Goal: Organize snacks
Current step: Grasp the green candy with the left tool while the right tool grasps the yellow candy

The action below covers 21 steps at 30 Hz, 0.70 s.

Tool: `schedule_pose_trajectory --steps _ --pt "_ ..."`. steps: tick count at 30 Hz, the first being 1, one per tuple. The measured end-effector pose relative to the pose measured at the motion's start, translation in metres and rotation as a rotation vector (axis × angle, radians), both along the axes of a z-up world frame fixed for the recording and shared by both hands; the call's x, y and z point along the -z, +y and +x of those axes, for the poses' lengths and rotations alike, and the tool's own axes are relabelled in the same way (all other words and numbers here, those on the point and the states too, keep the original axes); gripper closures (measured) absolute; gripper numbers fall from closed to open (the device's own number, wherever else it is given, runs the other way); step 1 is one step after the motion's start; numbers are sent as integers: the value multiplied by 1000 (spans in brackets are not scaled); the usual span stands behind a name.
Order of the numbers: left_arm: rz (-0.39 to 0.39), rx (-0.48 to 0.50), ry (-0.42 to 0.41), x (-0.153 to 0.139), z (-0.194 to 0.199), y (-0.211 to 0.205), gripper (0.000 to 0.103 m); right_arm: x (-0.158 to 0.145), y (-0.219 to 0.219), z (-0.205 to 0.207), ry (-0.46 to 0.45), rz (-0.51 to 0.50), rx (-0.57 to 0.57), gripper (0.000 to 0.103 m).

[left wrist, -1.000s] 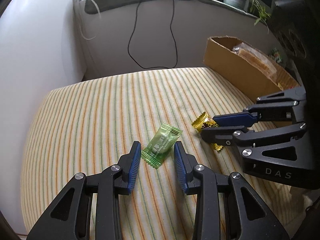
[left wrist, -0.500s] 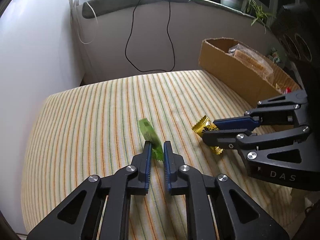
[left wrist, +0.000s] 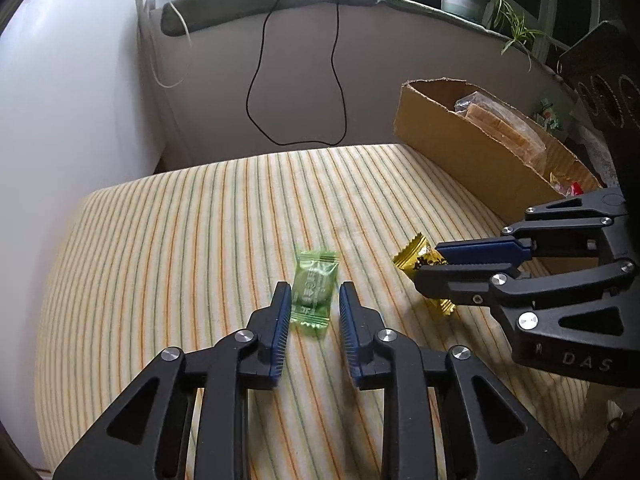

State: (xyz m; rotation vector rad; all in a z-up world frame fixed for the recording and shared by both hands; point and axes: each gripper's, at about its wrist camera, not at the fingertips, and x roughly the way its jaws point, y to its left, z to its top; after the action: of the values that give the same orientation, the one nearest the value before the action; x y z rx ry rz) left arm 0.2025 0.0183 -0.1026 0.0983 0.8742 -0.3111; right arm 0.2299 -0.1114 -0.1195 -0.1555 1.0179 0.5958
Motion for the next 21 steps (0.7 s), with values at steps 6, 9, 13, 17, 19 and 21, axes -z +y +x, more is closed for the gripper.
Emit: schedule_pose_trajectory --steps 6,9,13,17,19,21 --pt "21 7 15 4 8 -5 80 2 -3 5 5 6 13 85" --pt "21 2 15 5 9 -5 85 1 -4 4 2 13 13 85" --pt "23 -14 0 1 3 -4 90 -4 -7 1 -5 29 10 85" --pt "14 -10 -11 -7 -2 -7 91 -13 -13 -4 -20 45 8 85" --pt "20 -2 -12 -7 -4 -9 94 -17 -18 -6 -27 49 10 85" --pt "37 -6 -11 -3 -2 -12 94 -19 -21 -8 -29 51 12 85"
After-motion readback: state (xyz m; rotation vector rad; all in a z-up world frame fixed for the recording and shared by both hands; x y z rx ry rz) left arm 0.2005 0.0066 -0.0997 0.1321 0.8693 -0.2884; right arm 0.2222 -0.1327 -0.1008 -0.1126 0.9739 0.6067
